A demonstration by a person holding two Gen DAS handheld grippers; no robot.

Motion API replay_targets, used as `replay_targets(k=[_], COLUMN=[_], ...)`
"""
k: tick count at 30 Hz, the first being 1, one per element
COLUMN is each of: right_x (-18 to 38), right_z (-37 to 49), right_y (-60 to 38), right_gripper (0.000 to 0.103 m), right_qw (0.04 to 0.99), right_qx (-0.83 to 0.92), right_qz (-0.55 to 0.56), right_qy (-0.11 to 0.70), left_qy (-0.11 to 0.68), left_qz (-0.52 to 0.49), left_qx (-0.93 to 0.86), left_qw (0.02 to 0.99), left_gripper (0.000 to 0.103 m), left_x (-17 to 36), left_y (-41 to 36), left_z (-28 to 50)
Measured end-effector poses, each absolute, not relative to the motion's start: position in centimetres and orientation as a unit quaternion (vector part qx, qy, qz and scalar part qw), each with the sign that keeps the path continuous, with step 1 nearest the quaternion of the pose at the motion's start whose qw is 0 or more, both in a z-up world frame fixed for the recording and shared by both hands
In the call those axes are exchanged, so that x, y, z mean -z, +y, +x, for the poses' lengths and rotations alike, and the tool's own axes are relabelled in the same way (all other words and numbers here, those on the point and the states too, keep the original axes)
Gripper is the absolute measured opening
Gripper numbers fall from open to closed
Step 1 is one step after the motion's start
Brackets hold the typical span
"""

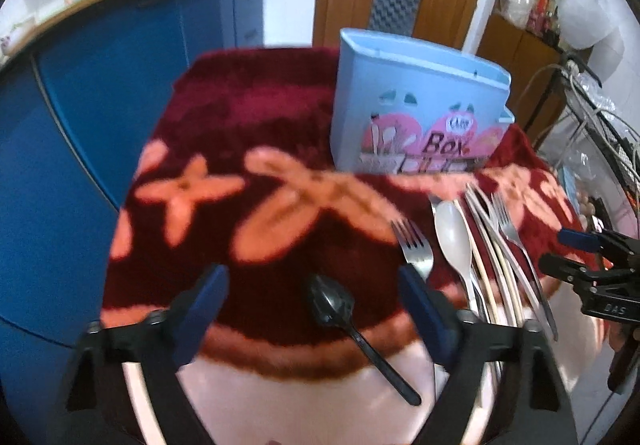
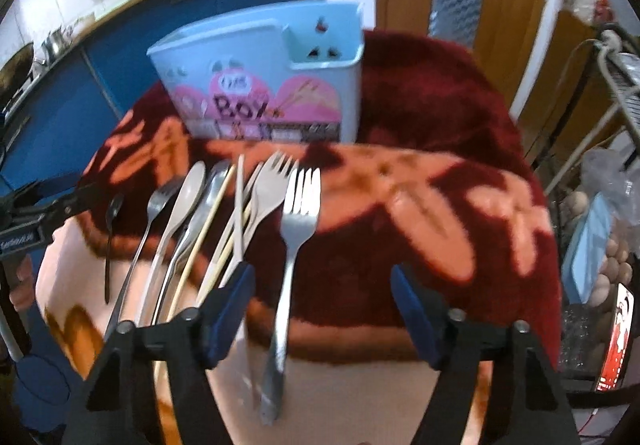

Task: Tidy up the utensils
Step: 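Move the left tool to the black spoon while the right tool approaches a silver fork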

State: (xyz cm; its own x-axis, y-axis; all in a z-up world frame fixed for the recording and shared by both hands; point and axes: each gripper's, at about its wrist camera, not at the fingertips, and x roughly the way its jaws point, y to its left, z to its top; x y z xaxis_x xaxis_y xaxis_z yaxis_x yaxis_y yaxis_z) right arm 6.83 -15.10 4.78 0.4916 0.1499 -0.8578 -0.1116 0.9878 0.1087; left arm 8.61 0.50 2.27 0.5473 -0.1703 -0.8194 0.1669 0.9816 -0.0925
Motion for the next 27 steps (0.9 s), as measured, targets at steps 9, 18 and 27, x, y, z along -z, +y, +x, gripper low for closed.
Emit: replay_targets(k=[9, 18, 27], right_x=[-3.7, -3.2, -2.6], right_z=[8.4, 9.4, 11.6], right_y=[-13.8, -12.9, -11.3], right_gripper=[0.041, 0.037, 0.036], right_qw=[0.816, 0.795, 0.769], right_qx=[-0.106, -0.127, -0.141], right_qz=[-0.003, -0.042, -0.058], right_qy=[0.569, 0.592, 0.621], left_qy=[0.567, 0.583, 0.622], left_qz=[-0.059, -0.068, -0.038], left_qx=[0.145, 0.166, 0.149], left_qw=[0.809, 0.792, 0.768], left_gripper=[0.031, 0.021, 0.021], left_x=[0.2, 0.9, 1.0], left_y=[0.0, -1.6, -3.1], left_z=[9.3, 9.7, 10.8])
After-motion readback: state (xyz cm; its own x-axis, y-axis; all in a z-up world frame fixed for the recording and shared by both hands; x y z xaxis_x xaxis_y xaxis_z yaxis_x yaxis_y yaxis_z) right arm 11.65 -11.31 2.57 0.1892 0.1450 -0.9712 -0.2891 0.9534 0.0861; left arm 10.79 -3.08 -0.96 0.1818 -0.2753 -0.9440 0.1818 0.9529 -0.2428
